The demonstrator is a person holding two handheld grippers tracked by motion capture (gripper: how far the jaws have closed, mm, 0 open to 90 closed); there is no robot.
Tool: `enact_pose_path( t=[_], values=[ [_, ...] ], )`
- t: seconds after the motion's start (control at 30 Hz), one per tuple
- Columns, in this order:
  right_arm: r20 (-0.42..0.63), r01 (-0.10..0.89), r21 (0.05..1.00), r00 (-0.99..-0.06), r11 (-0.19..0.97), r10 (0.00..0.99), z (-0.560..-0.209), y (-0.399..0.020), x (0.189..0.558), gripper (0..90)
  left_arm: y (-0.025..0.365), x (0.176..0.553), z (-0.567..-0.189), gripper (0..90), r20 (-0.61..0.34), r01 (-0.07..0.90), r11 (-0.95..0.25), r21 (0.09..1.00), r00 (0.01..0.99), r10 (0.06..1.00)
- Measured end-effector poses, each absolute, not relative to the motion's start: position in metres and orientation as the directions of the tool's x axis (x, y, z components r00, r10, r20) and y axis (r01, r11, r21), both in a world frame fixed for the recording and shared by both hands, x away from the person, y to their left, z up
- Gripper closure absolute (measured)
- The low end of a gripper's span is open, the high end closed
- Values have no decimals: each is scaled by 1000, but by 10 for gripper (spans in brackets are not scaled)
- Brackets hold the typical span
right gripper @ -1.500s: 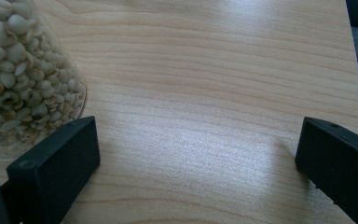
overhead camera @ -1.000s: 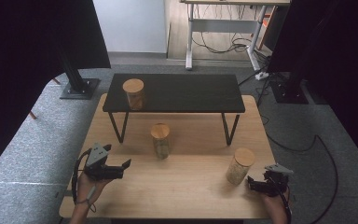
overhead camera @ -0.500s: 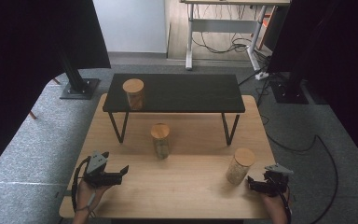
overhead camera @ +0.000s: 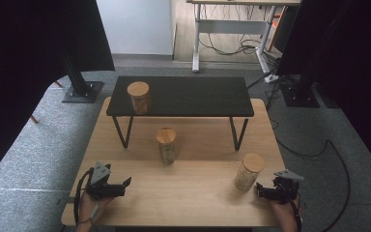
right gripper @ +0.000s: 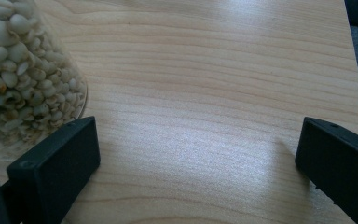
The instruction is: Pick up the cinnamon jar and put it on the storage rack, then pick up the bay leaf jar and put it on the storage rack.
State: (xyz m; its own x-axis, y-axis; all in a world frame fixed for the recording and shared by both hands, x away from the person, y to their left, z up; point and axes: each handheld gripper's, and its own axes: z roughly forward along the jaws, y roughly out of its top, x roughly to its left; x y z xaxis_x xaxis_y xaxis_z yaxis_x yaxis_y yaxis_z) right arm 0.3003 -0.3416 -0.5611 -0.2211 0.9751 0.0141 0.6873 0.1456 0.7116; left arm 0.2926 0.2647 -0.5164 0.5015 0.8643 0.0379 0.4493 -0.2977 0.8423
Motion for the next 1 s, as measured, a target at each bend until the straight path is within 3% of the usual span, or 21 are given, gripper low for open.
enact_pose_path(
  t=[1.0],
  values=[
    [17, 659, 738, -233, 145, 972, -557, -343, 291, 0, 268, 293, -548, 24, 112, 534, -369, 761, 452, 885]
  ],
)
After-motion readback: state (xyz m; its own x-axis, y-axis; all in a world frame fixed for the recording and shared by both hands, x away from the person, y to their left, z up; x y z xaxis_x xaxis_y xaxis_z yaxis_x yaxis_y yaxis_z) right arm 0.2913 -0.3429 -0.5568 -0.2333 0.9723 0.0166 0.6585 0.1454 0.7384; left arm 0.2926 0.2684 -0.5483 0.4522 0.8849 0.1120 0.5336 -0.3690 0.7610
